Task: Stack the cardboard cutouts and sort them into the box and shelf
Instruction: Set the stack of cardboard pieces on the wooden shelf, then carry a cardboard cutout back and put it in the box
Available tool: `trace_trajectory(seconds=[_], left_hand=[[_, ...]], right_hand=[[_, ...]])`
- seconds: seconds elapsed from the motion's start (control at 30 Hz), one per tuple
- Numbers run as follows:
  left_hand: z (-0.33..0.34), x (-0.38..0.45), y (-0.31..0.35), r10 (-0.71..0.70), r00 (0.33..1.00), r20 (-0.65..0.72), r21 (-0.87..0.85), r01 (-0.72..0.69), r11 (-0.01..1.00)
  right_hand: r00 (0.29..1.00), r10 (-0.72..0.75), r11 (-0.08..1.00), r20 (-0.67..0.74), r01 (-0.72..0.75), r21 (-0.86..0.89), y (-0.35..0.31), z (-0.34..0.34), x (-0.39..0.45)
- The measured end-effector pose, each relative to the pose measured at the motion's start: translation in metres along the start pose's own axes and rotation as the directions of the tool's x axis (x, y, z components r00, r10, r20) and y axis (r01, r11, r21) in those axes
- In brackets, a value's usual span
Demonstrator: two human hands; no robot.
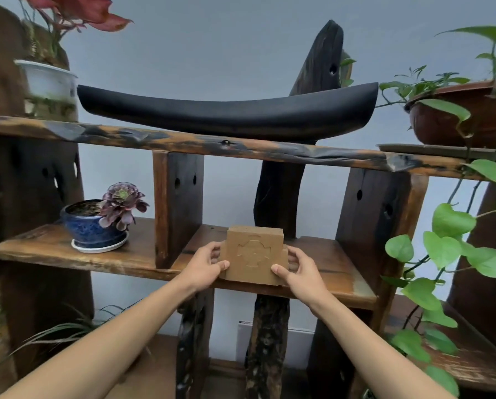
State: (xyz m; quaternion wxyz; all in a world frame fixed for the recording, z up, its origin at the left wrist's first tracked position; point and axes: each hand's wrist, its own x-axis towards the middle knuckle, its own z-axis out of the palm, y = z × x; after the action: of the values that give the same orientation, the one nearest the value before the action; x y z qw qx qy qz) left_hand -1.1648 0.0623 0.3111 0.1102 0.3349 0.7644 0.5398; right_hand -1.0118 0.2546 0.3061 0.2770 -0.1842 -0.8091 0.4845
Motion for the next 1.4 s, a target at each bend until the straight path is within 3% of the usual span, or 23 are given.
trace_trajectory(seconds=[0.2,0.43,0.67,0.9,1.13,1.4], left_hand=[[-0.038,-0.033,-0.019,-0.103,0.995,0.009,-0.216,0.103,0.971],[-0.094,-0.100,-0.072,-0.240,0.971,0.008,-0.227,0.235,0.945],[-0.126,-0.184,-0.131,-0.368,0.930,-0.003,-0.300,0.350,0.887],[-0.143,-0.279,-0.190,-0.490,0.871,-0.049,-0.378,0.438,0.816],[-0.153,-0.355,-0.232,-0.639,0.763,-0.097,-0.442,0.543,0.714],[-0.166,-0.456,-0.259,-0.733,0.662,-0.155,-0.501,0.586,0.636]], right_hand=[[0.997,-0.016,0.990,0.073,0.005,0.140,-0.011,0.030,-0.009],[0.971,-0.011,0.985,0.239,-0.031,0.172,-0.016,0.098,-0.046],[0.912,0.133,0.964,0.387,-0.209,0.161,0.002,0.166,-0.104],[0.799,0.188,0.943,0.571,-0.310,0.124,0.012,0.224,-0.156],[0.685,0.238,0.920,0.688,-0.386,0.066,0.025,0.280,-0.208],[0.534,0.279,0.929,0.798,-0.361,-0.082,0.024,0.335,-0.272]])
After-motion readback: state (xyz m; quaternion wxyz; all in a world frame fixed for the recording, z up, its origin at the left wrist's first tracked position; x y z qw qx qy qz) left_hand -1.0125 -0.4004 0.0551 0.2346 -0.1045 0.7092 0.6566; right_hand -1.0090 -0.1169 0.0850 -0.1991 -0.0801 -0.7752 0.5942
